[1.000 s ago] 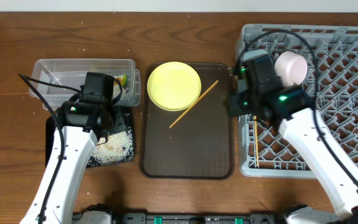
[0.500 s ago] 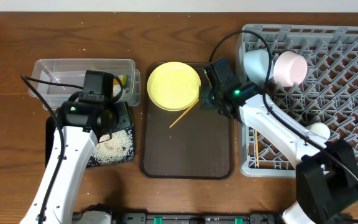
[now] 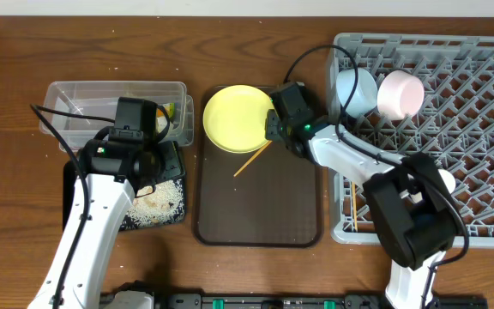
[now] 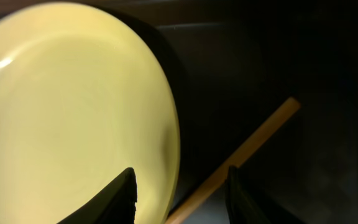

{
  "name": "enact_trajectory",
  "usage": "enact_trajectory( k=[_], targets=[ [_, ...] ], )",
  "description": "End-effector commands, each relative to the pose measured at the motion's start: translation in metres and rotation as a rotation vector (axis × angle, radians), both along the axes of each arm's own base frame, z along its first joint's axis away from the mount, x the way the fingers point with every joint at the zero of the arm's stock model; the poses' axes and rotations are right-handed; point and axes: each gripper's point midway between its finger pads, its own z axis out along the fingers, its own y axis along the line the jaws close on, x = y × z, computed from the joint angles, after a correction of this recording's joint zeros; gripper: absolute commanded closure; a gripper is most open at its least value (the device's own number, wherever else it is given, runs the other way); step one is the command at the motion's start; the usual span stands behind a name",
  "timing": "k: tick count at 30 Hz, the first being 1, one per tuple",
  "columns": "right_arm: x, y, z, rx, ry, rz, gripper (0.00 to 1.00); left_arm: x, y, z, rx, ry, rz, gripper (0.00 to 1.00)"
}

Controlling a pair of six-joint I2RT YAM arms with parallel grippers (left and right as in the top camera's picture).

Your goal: Sort waste into correct bins and load items into the dishwasher rack

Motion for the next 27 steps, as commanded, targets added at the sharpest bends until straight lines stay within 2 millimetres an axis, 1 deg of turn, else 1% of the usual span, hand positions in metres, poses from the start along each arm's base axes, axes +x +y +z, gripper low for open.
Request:
enact_trajectory(
  k=[1, 8, 14, 18, 21, 25, 27],
  targets=[
    [0.002, 0.008, 0.002, 0.037, -0.006, 0.003, 0.56, 0.0, 0.0, 0.002, 0.001, 0.0, -0.007, 0.34],
    [-0.004, 0.017, -0.003, 0.074, 0.03, 0.042, 0.55, 0.0, 0.0, 0.002, 0.001, 0.0, -0.007, 0.34],
    [-0.012, 0.013, -0.012, 0.049, 0.071, 0.042, 0.53, 0.0, 0.0, 0.002, 0.001, 0.001, -0.007, 0.34],
    [-0.02, 0.009, -0.026, 0.023, 0.118, 0.041, 0.52, 0.0, 0.0, 0.002, 0.001, 0.001, -0.007, 0.34],
    [-0.026, 0.007, -0.031, 0.016, 0.147, 0.046, 0.51, 0.0, 0.0, 0.002, 0.001, 0.001, -0.007, 0.34],
    [-0.027, 0.01, -0.027, 0.025, 0.145, 0.069, 0.48, 0.0, 0.0, 0.002, 0.001, 0.001, -0.007, 0.34],
    [-0.024, 0.01, -0.018, 0.034, 0.125, 0.07, 0.48, 0.0, 0.0, 0.002, 0.001, 0.001, -0.007, 0.34]
  ],
)
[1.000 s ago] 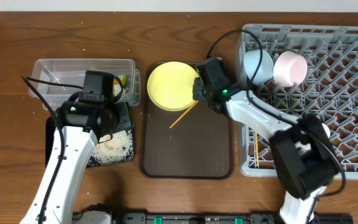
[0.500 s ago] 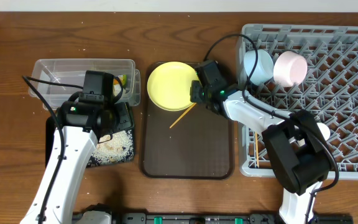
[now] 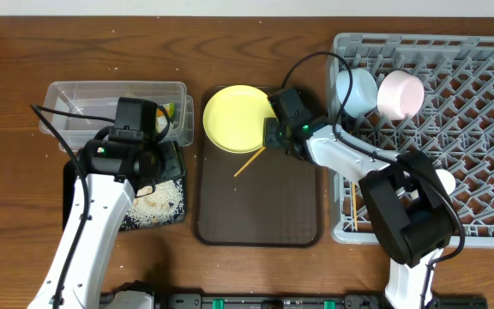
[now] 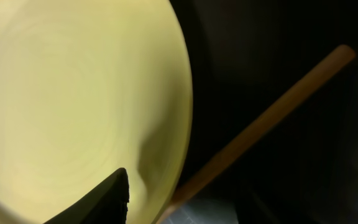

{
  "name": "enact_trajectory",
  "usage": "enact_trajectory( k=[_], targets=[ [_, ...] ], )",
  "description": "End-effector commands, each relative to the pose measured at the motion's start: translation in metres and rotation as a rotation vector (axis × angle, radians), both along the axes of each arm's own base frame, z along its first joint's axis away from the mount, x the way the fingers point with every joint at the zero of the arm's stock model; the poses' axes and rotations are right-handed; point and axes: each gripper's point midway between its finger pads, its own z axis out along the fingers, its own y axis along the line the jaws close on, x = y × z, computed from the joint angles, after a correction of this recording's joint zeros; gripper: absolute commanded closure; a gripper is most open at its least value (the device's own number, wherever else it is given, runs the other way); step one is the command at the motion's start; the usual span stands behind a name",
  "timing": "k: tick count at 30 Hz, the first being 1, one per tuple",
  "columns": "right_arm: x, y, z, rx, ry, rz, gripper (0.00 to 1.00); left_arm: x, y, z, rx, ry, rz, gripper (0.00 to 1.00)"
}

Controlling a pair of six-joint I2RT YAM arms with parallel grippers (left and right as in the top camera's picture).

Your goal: Sort waste into correct bins and load items into the dishwasher rack

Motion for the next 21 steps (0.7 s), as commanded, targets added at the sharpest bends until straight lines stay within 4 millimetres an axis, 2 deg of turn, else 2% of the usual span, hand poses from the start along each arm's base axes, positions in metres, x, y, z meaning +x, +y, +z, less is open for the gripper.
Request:
enact_trajectory(
  k=[1, 6, 7, 10, 12, 17, 21],
  targets=[
    [0.0, 0.003, 0.006, 0.013, -0.005, 0.022, 0.47, 0.0, 0.0, 0.002, 0.0, 0.001, -0.004, 0.34],
    [0.021, -0.01, 0.046, 0.006, -0.131, 0.009, 0.48, 0.0, 0.0, 0.002, 0.0, 0.0, -0.004, 0.34],
    [0.026, -0.014, 0.053, -0.004, -0.158, 0.0, 0.52, 0.0, 0.0, 0.002, 0.0, 0.001, -0.004, 0.34],
    [0.038, -0.029, 0.063, -0.039, -0.207, -0.019, 0.84, 0.0, 0.0, 0.002, 0.001, 0.001, -0.004, 0.34],
    [0.042, -0.04, 0.062, -0.06, -0.21, -0.049, 0.97, 0.0, 0.0, 0.002, 0.001, 0.0, -0.004, 0.34],
    [0.052, -0.057, 0.056, -0.069, -0.211, -0.088, 0.99, 0.0, 0.0, 0.002, 0.001, 0.0, -0.004, 0.34],
    [0.054, -0.042, 0.046, -0.029, -0.21, -0.023, 0.98, 0.0, 0.0, 0.002, 0.001, 0.0, -0.003, 0.34]
  ],
)
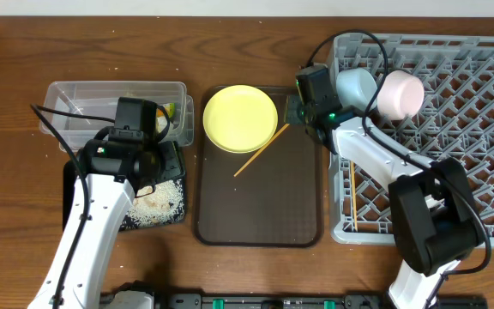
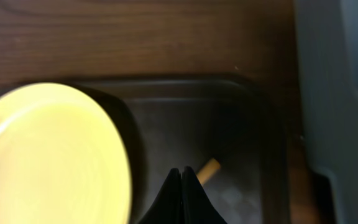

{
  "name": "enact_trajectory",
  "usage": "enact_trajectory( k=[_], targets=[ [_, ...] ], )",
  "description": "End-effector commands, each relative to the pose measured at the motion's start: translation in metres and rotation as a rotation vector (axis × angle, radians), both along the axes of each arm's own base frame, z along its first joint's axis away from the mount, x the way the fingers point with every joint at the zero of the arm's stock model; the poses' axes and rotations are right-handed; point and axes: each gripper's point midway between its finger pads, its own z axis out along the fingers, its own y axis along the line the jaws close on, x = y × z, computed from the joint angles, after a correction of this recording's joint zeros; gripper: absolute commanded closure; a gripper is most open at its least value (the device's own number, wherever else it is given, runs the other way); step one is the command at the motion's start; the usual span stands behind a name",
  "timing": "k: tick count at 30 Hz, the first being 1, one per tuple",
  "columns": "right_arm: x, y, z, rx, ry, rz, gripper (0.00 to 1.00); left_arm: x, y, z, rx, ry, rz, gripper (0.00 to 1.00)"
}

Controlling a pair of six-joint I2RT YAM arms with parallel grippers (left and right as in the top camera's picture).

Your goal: Sort waste into correct bins and load items into the dishwasher rack

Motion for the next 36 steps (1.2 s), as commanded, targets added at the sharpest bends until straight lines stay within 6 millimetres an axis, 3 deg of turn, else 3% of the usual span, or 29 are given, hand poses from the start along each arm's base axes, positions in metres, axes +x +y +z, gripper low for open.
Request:
enact_trajectory(
  k=[1, 10, 19, 27, 30, 36],
  targets=[
    [0.0, 0.013, -0.019, 0.01, 0.021, 0.072, 0.99, 0.0, 0.0, 0.002, 0.0, 0.0, -0.003, 0.34],
    [-0.013, 0.028, -0.057, 0.008, 0.102, 0.117, 0.99, 0.0, 0.0, 0.001, 0.001, 0.004, -0.004, 0.34],
    [-0.047, 0.043, -0.073, -0.021, 0.212, 0.18, 0.99, 0.0, 0.0, 0.001, 0.001, 0.004, -0.004, 0.34],
    [-0.087, 0.024, -0.089, -0.098, 0.39, 0.178, 0.99, -0.002, 0.001, 0.001, 0.001, 0.009, -0.004, 0.34],
    [-0.093, 0.015, -0.082, -0.108, 0.42, 0.166, 0.98, -0.001, 0.001, 0.001, 0.001, 0.008, -0.004, 0.34],
    [-0.102, 0.006, -0.041, -0.079, 0.416, 0.202, 0.89, -0.001, 0.001, 0.001, 0.001, 0.008, -0.004, 0.34]
  ],
)
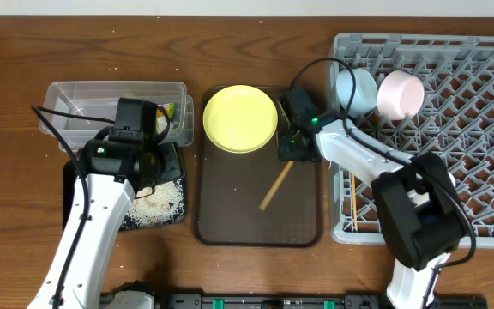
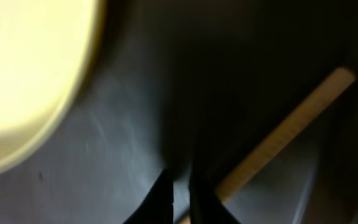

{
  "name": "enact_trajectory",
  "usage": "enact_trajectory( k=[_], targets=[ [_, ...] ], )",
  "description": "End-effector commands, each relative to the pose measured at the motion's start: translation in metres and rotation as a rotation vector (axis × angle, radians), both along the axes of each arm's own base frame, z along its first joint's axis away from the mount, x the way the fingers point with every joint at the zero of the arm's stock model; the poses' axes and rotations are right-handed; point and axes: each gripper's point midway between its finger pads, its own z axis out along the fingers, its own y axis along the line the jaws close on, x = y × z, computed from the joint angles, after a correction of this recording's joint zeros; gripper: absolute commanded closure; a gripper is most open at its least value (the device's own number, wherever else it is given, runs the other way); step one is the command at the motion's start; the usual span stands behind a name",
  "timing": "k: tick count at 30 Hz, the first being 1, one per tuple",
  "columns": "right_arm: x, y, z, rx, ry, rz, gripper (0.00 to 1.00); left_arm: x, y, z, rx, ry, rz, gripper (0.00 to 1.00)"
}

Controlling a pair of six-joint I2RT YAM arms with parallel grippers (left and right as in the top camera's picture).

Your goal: Sort waste into correct bins and load items into the dishwasher rack

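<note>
A wooden chopstick (image 1: 274, 187) lies slanted on the dark brown tray (image 1: 230, 215), its upper end at my right gripper (image 1: 292, 156). In the right wrist view the chopstick (image 2: 291, 124) runs in under the right finger, and the gripper (image 2: 180, 180) is closed to a thin slit at its near end. A yellow plate (image 1: 240, 118) sits on the tray's far left corner. The grey dishwasher rack (image 1: 470, 172) on the right holds a light blue cup (image 1: 356, 90) and a pink cup (image 1: 400, 93). My left arm (image 1: 131, 142) hangs over the bins; its fingers are hidden.
A clear plastic bin (image 1: 84, 99) with scraps stands at the far left. In front of it a black bin (image 1: 157, 210) holds white rice. The rack's near-left rim lies just right of the tray.
My right gripper has moved from the tray's far right corner to the tray's right-middle. The chopstick moved with it, now lying nearer and more to the right. The left arm is unchanged.
My right gripper was open over the plate's right edge and the chopstick, then lower on them. Then it was shut at the tray's far right corner with the chopstick's far end by its tips. Now the chopstick lies farther right and nearer, its end at the gripper.
</note>
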Motion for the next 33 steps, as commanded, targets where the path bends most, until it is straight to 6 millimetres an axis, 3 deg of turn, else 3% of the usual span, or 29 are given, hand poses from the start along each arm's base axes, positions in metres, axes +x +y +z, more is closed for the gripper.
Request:
enact_trajectory(
  k=[1, 5, 9, 12, 21, 33],
  targets=[
    [-0.003, -0.003, 0.028, 0.037, -0.027, 0.034, 0.89, 0.002, 0.0, 0.002, 0.0, -0.006, -0.003, 0.34],
    [-0.01, -0.008, 0.048, 0.036, -0.038, 0.039, 0.86, 0.002, 0.0, 0.002, 0.0, -0.007, -0.003, 0.34],
    [-0.015, -0.011, 0.066, 0.042, -0.052, 0.039, 0.62, 0.002, 0.002, 0.002, 0.008, -0.007, -0.004, 0.34],
    [-0.025, -0.016, 0.069, 0.03, -0.024, 0.034, 0.6, 0.002, 0.001, 0.002, 0.007, -0.007, -0.004, 0.34],
    [-0.066, -0.026, 0.041, -0.085, 0.16, 0.023, 0.55, 0.002, 0.001, 0.002, 0.007, -0.008, -0.004, 0.34],
    [-0.086, -0.026, -0.011, -0.177, 0.303, -0.008, 0.56, 0.002, 0.001, 0.002, 0.007, -0.007, -0.004, 0.34]
  ],
)
